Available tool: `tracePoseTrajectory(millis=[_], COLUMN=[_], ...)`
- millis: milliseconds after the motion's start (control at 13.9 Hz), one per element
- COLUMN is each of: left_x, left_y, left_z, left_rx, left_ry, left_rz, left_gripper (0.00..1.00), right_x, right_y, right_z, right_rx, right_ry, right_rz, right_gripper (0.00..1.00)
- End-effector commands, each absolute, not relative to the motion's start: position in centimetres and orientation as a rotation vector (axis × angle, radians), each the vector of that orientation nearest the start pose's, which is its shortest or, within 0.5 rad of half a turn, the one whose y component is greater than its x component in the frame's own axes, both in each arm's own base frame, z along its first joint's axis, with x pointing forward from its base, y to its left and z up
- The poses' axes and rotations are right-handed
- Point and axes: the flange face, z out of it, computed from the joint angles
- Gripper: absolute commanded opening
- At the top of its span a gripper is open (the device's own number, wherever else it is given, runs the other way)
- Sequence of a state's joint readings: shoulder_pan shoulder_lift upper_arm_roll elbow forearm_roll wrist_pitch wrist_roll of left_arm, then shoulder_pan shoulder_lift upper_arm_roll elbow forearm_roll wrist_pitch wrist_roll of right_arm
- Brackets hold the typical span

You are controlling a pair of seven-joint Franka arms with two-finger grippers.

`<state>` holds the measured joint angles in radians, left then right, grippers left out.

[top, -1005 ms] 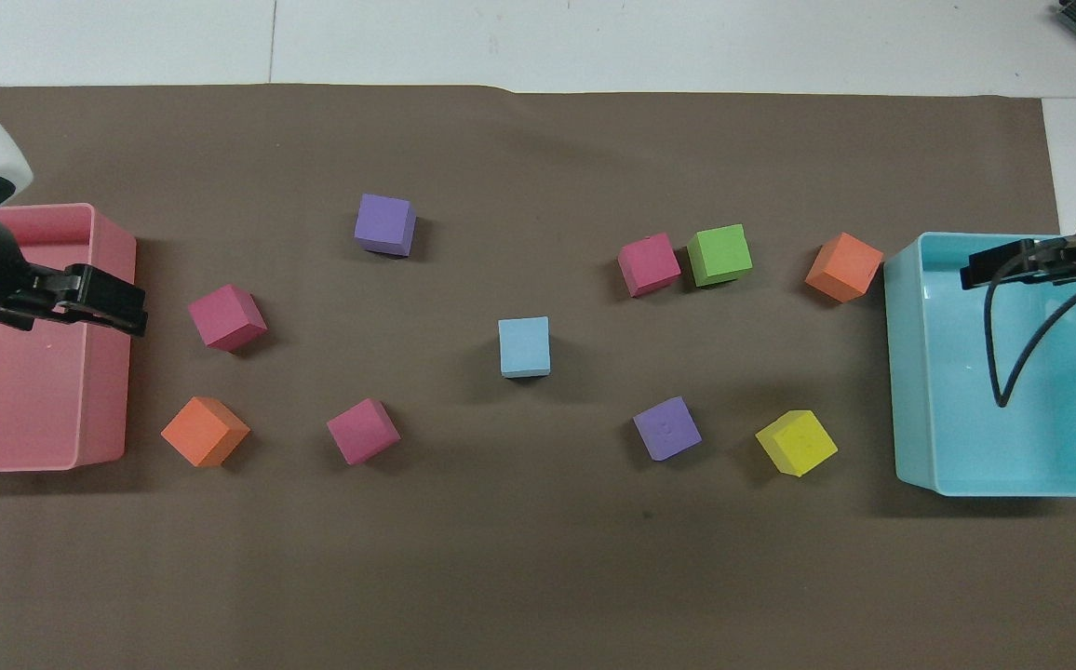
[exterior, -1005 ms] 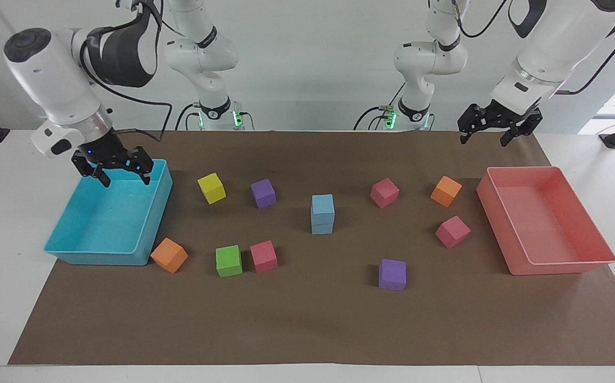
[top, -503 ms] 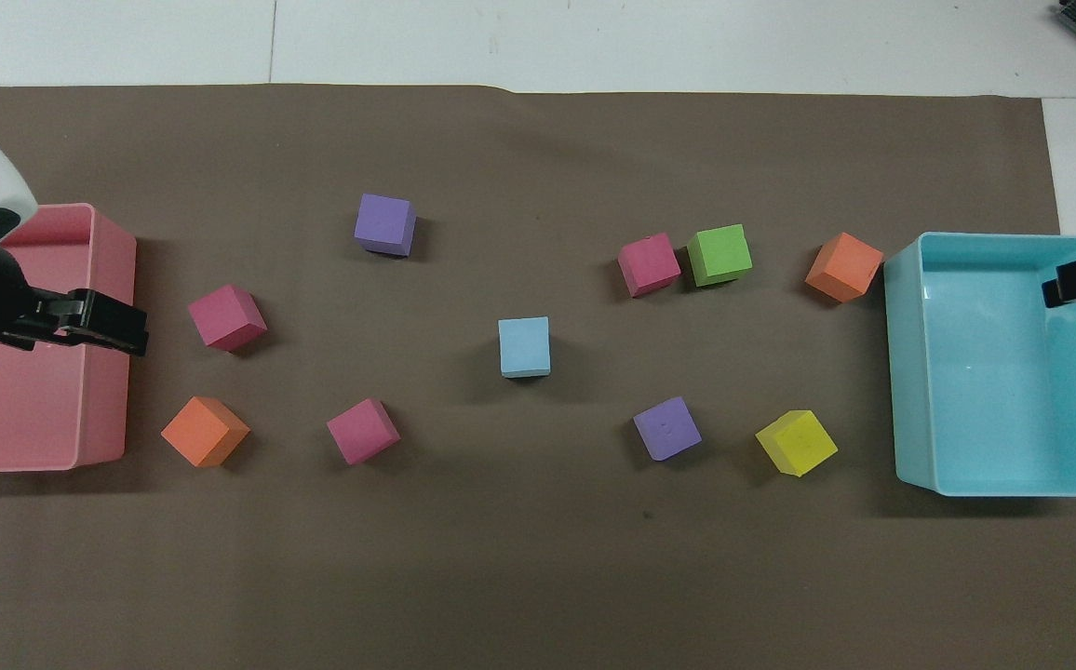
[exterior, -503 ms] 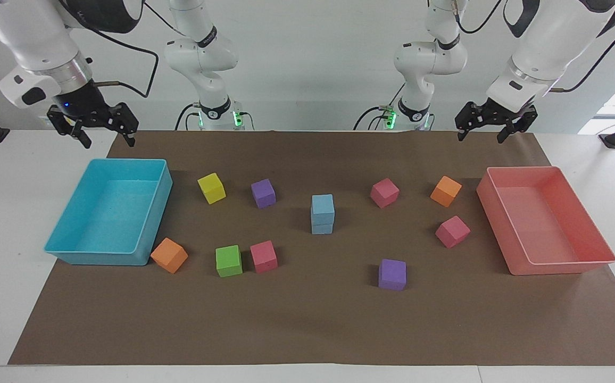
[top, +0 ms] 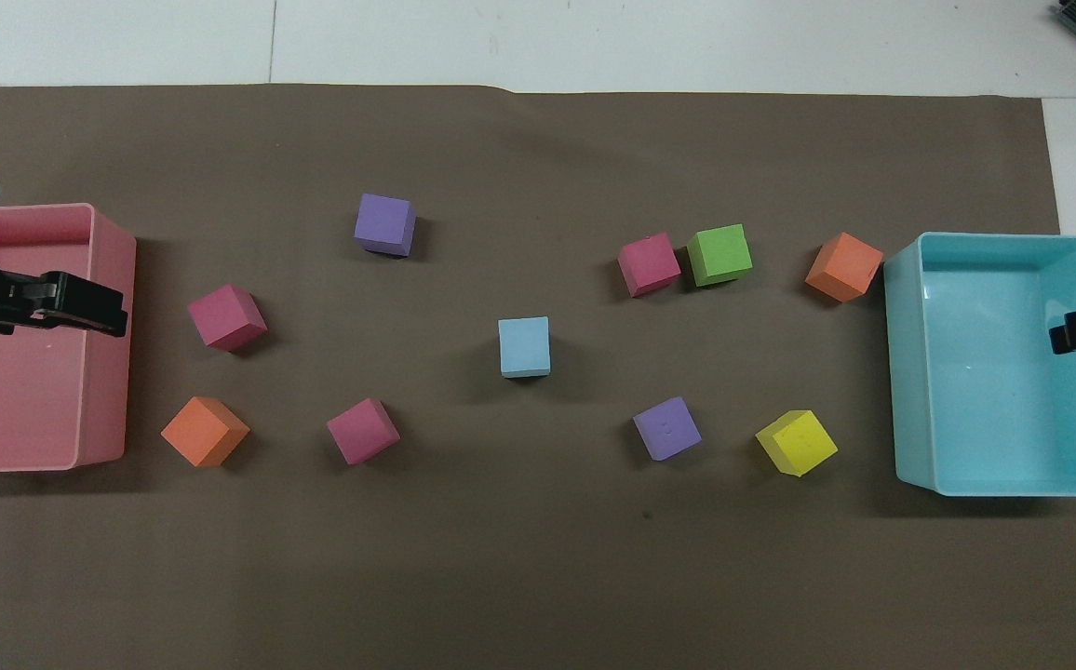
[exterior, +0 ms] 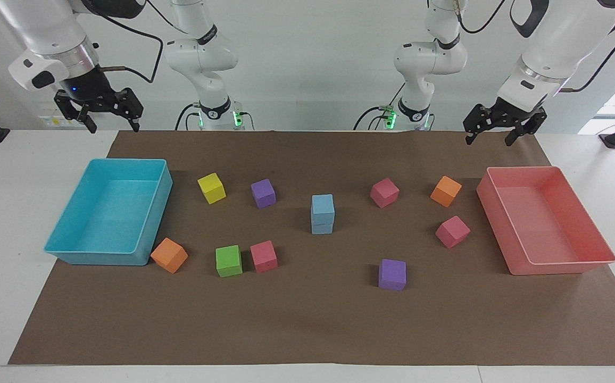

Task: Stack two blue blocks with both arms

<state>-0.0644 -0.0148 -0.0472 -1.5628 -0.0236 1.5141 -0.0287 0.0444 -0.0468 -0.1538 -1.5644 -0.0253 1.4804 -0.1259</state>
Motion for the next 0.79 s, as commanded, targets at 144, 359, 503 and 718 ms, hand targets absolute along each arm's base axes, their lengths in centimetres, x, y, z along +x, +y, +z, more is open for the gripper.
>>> tracePoseTrajectory(millis=[144,359,503,718], left_x=[53.6,53.6,53.6,53.6], left_y=[-6.0,-6.0,-6.0,-6.0], left_z=[63.1,63.0,63.1,63.0], left_rx=[-3.148,-3.148,-3.148,-3.148], left_ry=[0.128,0.124,0.123,0.119], left_rz=[0.023,0.028,0.025,0.028], left_gripper=[1.00,1.00,1.00,1.00], right_x=[51.4,51.9,51.9,51.8], right_y=[-5.3,-3.9,-3.9,-4.0], right_z=[65.7,65.9,65.8,65.8], right_rx=[-3.176,-3.181,-3.178,-3.181], right_ry=[0.050,0.035,0.034,0.040], right_rz=[0.056,0.011,0.021,0.028], right_gripper=[1.00,1.00,1.00,1.00])
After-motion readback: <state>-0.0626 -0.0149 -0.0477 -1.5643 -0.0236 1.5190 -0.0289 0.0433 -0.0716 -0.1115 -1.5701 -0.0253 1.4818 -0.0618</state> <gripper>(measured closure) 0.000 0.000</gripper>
